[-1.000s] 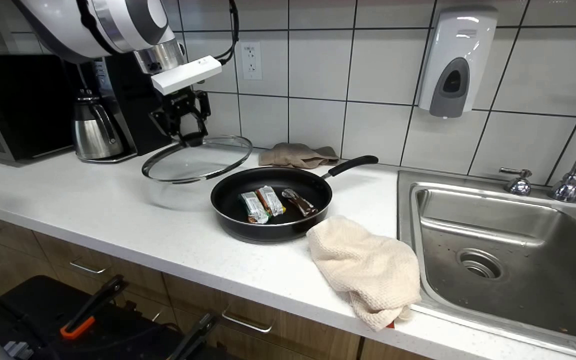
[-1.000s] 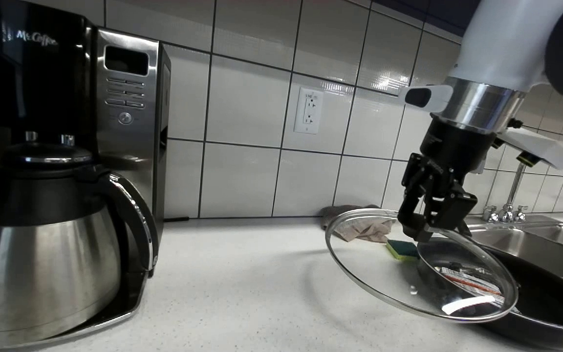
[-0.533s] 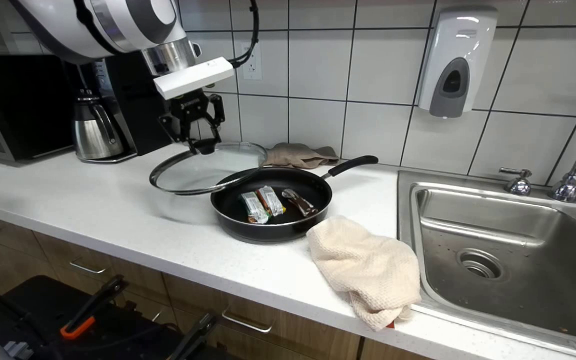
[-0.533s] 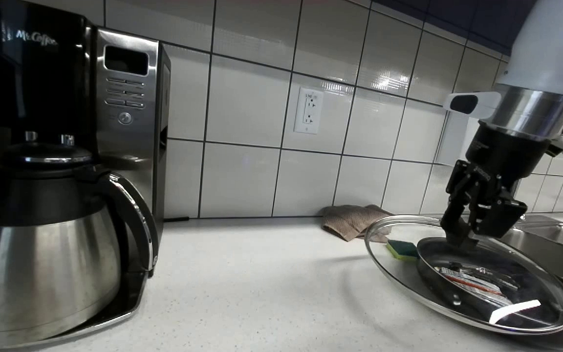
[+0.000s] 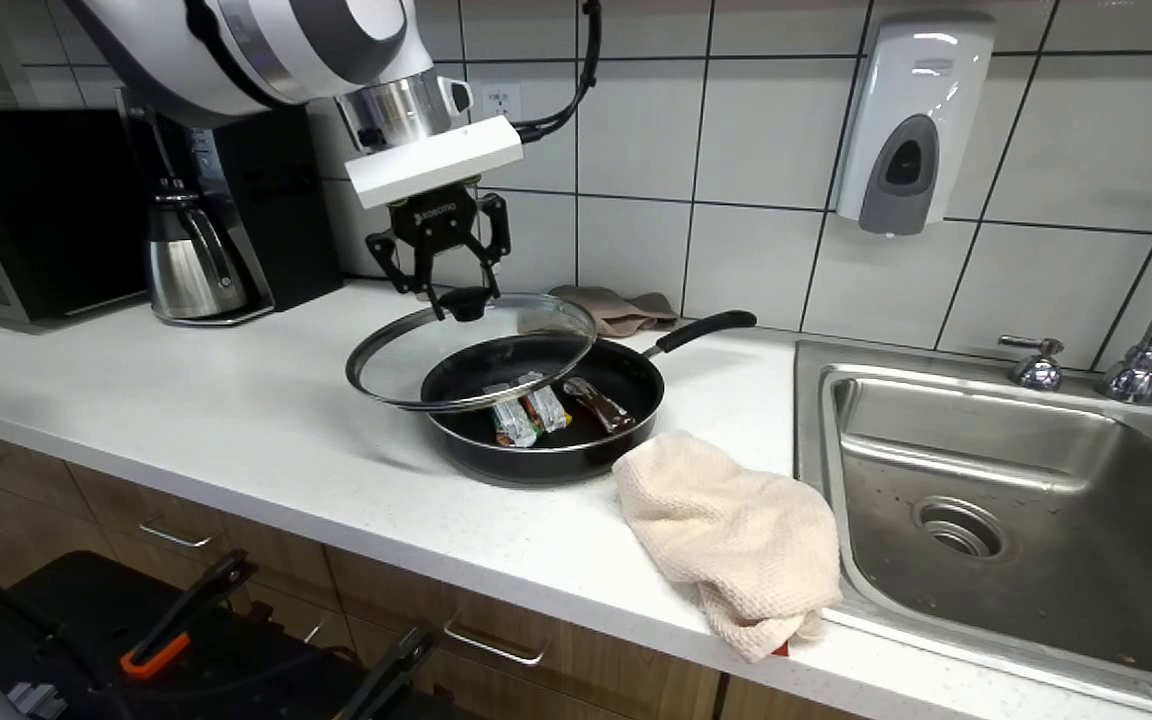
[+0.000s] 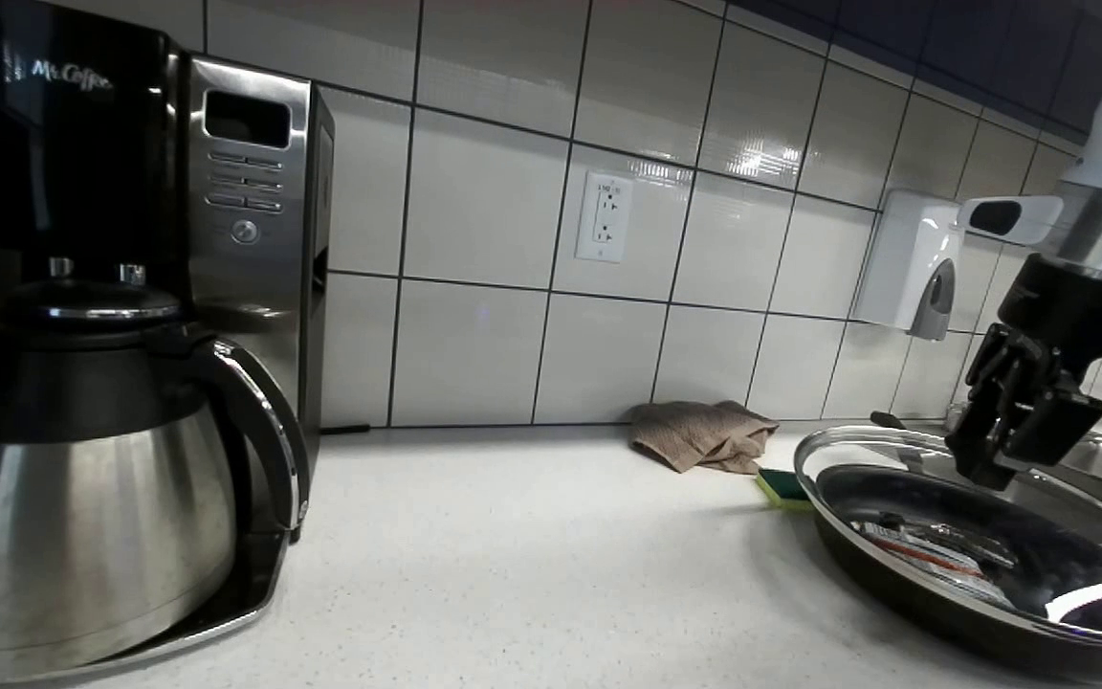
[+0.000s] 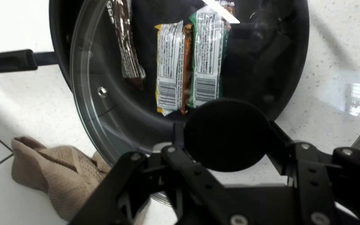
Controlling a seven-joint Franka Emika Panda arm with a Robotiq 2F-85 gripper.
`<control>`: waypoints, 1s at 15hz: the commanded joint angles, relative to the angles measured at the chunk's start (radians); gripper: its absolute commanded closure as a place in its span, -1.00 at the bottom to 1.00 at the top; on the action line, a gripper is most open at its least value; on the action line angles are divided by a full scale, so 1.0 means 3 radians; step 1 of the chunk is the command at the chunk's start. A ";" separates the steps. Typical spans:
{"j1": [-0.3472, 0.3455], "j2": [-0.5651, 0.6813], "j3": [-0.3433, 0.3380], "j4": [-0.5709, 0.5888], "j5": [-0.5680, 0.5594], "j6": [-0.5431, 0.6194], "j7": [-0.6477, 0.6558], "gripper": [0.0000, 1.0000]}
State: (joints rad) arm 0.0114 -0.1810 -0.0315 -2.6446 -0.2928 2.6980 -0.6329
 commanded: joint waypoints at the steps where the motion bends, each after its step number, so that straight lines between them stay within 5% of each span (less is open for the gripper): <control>1: -0.0170 -0.0135 -0.0055 -0.0043 -0.0217 0.0079 0.0293 0.22; 15: -0.0427 0.0153 -0.0223 0.0061 -0.0405 0.0307 0.0895 0.22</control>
State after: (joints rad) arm -0.0949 -0.1379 -0.0938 -2.6478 -0.3824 2.7576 -0.4095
